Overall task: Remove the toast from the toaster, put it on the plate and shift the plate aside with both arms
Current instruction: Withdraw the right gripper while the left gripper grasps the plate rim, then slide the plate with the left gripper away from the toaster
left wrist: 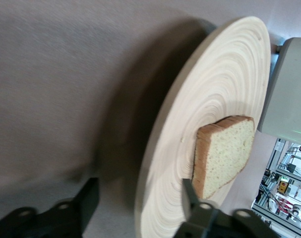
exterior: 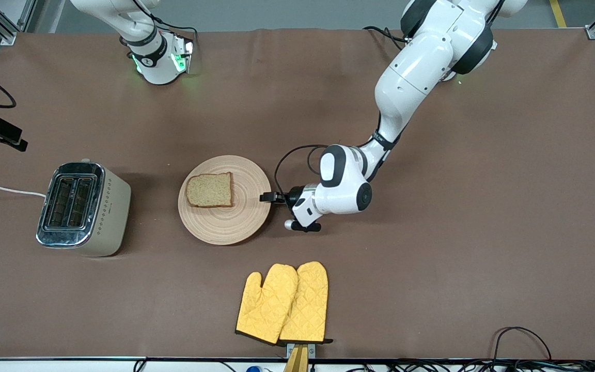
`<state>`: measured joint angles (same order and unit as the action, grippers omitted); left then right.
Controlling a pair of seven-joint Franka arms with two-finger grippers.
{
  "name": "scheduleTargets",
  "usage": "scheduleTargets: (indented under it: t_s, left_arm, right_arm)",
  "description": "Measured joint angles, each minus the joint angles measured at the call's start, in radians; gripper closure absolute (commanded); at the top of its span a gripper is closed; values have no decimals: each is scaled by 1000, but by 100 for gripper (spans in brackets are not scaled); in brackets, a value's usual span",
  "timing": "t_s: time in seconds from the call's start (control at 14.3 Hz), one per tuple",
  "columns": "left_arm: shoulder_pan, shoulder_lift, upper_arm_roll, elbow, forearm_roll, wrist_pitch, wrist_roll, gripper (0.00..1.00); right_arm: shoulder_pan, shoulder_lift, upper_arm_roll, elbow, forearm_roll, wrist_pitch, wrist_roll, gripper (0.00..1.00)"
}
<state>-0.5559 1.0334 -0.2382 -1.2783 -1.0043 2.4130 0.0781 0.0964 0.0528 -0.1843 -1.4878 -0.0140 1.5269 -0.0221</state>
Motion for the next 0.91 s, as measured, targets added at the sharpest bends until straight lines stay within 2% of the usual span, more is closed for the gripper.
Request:
scheduleTargets:
  t_s: [0.07,0.56,0.63,0.77,0.91]
  left_arm:
    - [-1,0,-4,0,-14,1,1,100]
    - [-15,-2,-7,14,-72,39,133,100]
    - [-14,-8,-3,21,-62,43,139,100]
    - [12,-42,10,34,32,25,133,100]
    - [108,-87,8,37,102,-110,118,100]
  right_arm:
    - [0,2,0,0,-2,0,0,0]
    - [-4,5,-7,0,-4,2,0,0]
    - [-5,5,-9,0,-4,2,0,0]
    - [-4,5,-7,1,-4,4,0,0]
    - [-1,5,-5,7,-4,6,0,0]
